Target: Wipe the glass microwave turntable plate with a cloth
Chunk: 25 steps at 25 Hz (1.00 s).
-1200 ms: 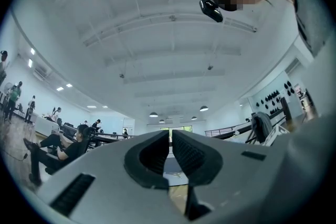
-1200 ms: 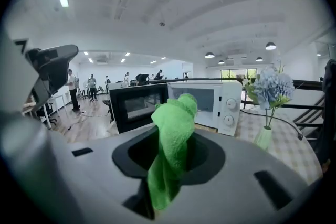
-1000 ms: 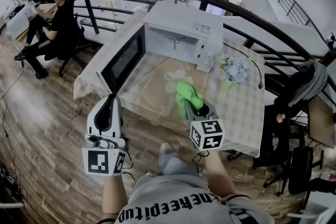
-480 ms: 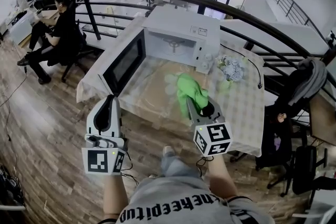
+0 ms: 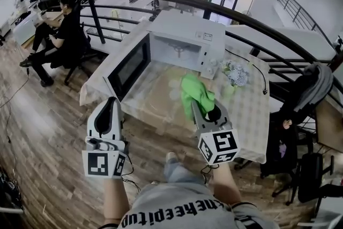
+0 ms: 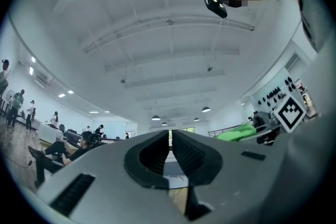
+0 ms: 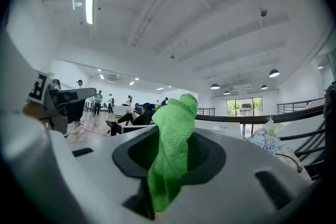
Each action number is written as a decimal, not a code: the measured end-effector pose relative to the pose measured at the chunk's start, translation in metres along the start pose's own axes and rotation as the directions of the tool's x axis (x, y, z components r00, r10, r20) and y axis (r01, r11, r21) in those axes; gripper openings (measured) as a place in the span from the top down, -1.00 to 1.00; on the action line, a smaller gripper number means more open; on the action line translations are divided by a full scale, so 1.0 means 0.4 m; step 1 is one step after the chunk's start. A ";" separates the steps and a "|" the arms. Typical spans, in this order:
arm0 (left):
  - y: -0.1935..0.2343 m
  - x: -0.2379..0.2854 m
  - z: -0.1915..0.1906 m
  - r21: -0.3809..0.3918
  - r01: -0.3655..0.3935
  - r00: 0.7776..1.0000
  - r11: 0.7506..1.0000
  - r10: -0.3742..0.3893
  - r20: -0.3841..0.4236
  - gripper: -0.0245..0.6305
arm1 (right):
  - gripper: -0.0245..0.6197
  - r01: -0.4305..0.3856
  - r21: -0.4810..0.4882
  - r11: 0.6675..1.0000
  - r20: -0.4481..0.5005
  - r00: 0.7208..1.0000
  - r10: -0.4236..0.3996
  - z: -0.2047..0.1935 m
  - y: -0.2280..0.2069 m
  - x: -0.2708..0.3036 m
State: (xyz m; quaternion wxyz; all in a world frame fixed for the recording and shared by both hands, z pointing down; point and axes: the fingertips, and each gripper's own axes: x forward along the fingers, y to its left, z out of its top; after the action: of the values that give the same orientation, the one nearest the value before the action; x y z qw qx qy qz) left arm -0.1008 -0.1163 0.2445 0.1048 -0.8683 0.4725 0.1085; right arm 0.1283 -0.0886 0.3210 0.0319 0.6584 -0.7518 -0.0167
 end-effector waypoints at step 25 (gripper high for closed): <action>0.003 -0.026 -0.002 -0.007 -0.013 1.000 1.000 0.013 -0.012 0.86 | 0.60 0.013 -0.033 0.999 0.071 0.997 -0.011 0.060 0.024 -0.045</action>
State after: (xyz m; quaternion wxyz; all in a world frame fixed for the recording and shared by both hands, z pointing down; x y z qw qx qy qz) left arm -0.1074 -0.1088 0.2483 0.0983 -0.8663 0.4783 0.1057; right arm 0.1195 -0.0700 0.2974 0.0163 0.6614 -0.7480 -0.0527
